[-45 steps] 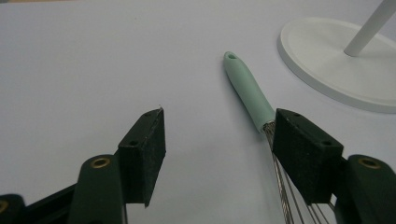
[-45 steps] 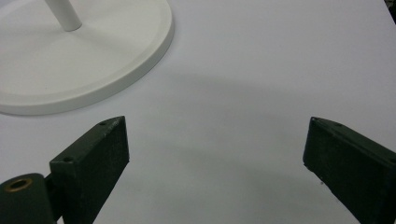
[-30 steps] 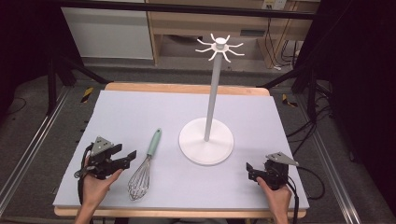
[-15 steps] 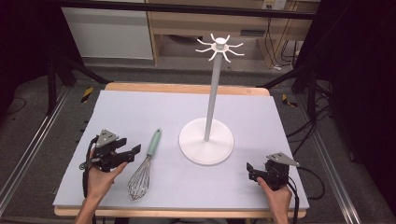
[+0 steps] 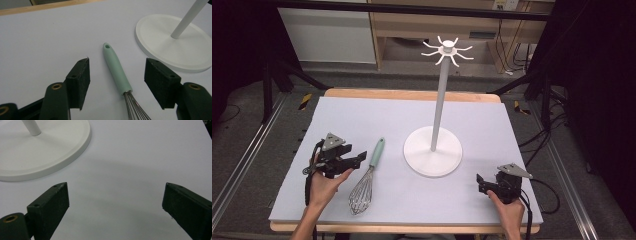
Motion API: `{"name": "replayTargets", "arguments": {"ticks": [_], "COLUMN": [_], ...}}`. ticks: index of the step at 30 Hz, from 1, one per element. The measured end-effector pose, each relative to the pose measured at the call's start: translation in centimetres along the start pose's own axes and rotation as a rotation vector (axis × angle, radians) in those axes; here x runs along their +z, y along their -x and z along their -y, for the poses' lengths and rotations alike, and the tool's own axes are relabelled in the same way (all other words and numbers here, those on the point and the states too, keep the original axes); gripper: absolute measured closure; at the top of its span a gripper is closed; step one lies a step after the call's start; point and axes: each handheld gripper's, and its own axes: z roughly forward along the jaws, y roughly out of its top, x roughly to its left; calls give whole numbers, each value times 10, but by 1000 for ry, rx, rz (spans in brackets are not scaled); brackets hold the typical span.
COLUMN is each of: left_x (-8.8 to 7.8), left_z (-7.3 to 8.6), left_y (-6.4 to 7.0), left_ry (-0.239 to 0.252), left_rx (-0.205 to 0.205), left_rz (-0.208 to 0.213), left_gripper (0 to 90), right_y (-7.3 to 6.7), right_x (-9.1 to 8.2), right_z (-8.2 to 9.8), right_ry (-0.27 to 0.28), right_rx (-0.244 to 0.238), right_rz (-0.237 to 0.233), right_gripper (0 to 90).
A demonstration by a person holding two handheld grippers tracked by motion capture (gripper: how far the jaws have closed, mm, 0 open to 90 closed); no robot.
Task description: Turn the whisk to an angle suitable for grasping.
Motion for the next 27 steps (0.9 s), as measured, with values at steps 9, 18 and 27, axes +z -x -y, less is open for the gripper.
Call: {"name": "replayTargets", "arguments": {"ticks": [9, 18, 27], "left_x": [15, 29, 41], "left_z": [-2, -1, -1], "left_y": [4, 6, 10], "left_ry": [-76, -145, -189], "left_rx": [24, 34, 45], "left_rz": [3, 5, -2], "left_gripper": [386, 416, 440], "right_y": [0, 0, -1], "right_x": [0, 1, 1], "right_z": [0, 0, 0], "right_ry": [-4, -4, -9], "right_rx": [-1, -8, -8], "right_rz": [-3, -4, -5], "right_gripper": [76, 76, 76]}}
